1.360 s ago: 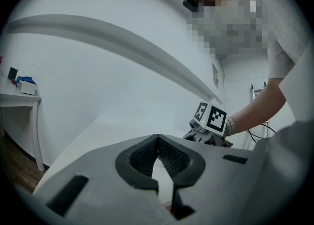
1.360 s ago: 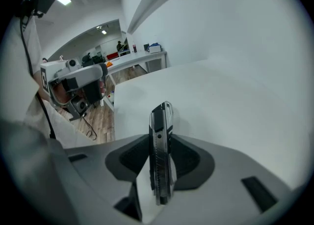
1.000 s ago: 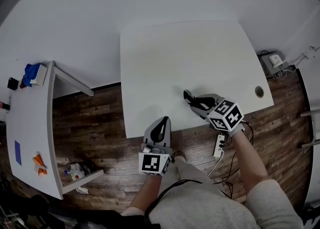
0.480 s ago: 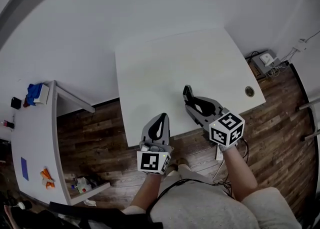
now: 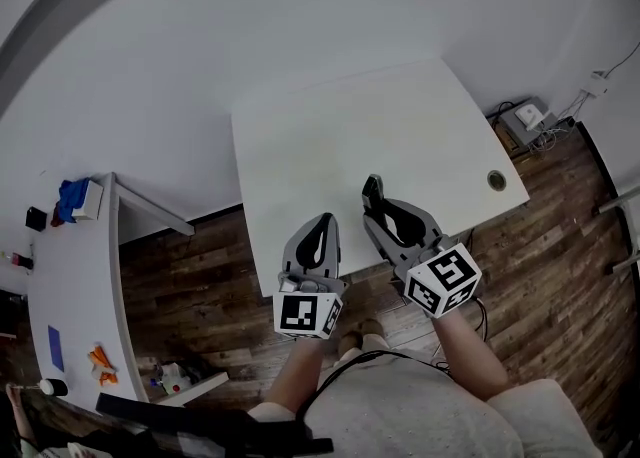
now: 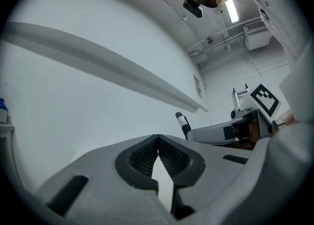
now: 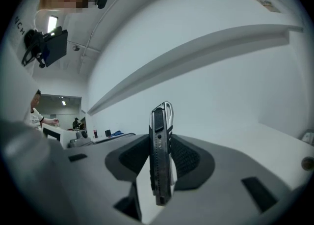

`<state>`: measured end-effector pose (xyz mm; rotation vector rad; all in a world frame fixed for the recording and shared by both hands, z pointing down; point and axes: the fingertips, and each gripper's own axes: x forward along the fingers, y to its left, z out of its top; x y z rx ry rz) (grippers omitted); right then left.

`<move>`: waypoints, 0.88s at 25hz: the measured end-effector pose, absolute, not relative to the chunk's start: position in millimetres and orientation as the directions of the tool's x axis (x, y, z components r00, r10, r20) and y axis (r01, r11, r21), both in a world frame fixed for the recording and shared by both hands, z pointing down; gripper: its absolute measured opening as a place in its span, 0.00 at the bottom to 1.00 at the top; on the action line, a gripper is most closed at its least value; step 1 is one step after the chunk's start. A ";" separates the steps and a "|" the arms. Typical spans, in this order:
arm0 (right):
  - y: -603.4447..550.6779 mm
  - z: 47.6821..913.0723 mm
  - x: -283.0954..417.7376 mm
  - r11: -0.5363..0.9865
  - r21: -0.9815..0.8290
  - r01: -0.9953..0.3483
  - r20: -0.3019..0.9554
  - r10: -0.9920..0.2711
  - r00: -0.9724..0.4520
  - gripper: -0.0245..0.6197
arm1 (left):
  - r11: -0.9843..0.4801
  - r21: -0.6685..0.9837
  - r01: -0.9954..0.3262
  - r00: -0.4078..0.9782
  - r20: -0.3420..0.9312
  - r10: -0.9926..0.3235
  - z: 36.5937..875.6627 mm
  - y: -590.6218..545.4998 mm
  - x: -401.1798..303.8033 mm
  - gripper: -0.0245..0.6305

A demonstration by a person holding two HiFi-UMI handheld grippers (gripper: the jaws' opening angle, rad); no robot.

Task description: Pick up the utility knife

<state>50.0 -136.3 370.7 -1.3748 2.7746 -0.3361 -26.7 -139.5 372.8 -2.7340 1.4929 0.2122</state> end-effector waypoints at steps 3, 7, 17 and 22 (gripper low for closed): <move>-136.2 366.3 52.8 0.567 -0.217 -0.795 0.048 -0.807 -0.589 0.25 | -0.549 0.049 -0.834 0.539 -0.132 -0.832 373.9 -136.3 -28.1 0.05; -139.2 364.0 59.0 0.539 -0.240 -0.807 0.039 -0.826 -0.563 0.25 | -0.547 0.057 -0.835 0.538 -0.127 -0.834 374.7 -135.3 -29.9 0.05; -138.1 362.9 54.7 0.534 -0.215 -0.818 0.042 -0.832 -0.554 0.25 | -0.545 0.056 -0.837 0.535 -0.126 -0.835 374.9 -133.2 -34.7 0.05; -140.1 361.8 55.8 0.529 -0.214 -0.822 0.041 -0.835 -0.548 0.25 | -0.544 0.056 -0.837 0.534 -0.127 -0.836 374.8 -134.6 -35.5 0.05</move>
